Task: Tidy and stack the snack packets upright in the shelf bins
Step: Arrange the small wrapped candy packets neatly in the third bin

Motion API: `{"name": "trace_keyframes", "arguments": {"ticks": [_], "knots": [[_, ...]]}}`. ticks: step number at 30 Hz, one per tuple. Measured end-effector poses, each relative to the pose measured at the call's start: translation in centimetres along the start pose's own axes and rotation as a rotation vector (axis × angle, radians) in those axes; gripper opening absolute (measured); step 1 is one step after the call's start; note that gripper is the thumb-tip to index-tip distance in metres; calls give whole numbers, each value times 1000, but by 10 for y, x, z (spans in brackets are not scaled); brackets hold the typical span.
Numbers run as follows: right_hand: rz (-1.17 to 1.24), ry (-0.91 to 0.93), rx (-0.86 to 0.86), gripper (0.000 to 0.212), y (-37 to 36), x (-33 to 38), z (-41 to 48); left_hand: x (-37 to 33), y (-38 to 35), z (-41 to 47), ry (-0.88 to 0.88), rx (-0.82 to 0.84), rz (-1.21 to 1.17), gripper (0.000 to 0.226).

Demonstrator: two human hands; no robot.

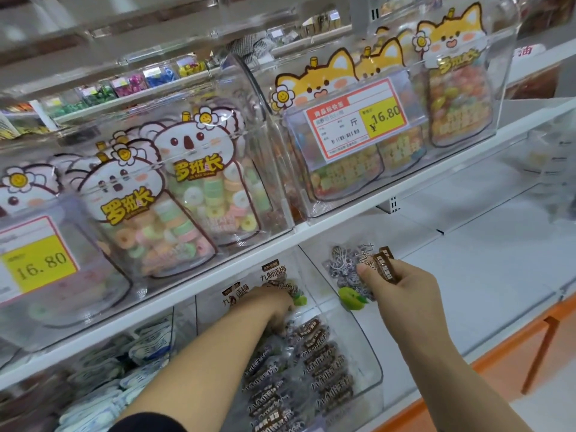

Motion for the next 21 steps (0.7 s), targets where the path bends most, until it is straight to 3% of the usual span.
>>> {"name": "trace_keyframes", "arguments": {"ticks": [4, 8, 16, 18, 21], "knots": [[-15, 6, -1, 26, 3, 1, 2, 6, 3, 0, -8, -39, -62, 40], [-9, 11, -2, 26, 4, 2, 2, 4, 15, -3, -40, -161, -46, 12], [15, 1, 12, 26, -1, 2, 1, -7, 27, -27, -41, -268, 61, 19], [12, -5, 14, 27, -1, 2, 1, -10, 27, -33, -80, -218, -13, 13], [13, -12, 16, 26, 0, 2, 0, -1, 19, -37, -86, -93, -151, 37]]}}
Point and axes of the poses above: each hand's wrist, its own z-axis towards the middle knuckle, its own y-axis out of the back of the hand, x = y × z, the point moved 10 cm from there along z, towards the middle knuckle
